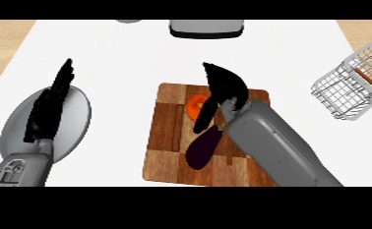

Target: Pick the squash from the cutting board and place it in the tiered basket

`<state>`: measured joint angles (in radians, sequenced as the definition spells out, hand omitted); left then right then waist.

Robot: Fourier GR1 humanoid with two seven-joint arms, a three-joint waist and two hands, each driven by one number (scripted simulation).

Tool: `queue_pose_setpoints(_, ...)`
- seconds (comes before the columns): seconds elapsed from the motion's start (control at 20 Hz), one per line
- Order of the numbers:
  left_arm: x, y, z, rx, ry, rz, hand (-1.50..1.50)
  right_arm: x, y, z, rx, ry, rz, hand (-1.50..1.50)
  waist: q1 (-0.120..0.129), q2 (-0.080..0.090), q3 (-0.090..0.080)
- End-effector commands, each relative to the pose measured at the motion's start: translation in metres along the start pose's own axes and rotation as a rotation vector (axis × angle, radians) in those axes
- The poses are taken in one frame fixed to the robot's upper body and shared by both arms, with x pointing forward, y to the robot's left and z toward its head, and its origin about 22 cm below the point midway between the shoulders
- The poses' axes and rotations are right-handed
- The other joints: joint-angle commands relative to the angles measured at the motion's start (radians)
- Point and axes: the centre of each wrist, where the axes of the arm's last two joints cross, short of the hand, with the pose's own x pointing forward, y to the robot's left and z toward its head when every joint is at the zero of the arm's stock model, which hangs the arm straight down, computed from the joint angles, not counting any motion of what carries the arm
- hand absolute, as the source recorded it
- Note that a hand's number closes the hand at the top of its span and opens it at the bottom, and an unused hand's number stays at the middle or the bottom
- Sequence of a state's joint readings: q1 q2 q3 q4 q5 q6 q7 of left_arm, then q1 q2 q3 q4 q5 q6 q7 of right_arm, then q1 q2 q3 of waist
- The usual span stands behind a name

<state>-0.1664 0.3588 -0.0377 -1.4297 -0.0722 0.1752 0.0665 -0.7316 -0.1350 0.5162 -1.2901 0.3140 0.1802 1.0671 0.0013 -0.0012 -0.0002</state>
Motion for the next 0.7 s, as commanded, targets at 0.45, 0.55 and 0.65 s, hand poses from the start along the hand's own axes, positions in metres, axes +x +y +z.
queue_pose_setpoints(0.45, -0.010, 0.012, 0.013, -0.013, -0.019, 0.012, 0.00, 0.001, 0.030, -0.013, 0.040, 0.139, 0.010, -1.50, 0.006, 0.001, 0.000)
queue_pose_setpoints(0.55, -0.002, 0.013, 0.003, -0.014, -0.007, -0.002, 0.00, 0.005, 0.025, -0.019, 0.041, 0.136, 0.014, -1.50, 0.005, 0.002, 0.000)
queue_pose_setpoints(0.65, 0.012, -0.004, 0.002, -0.003, -0.016, 0.005, 0.00, 0.001, 0.044, -0.008, 0.056, 0.130, 0.023, -1.50, 0.000, 0.000, 0.000)
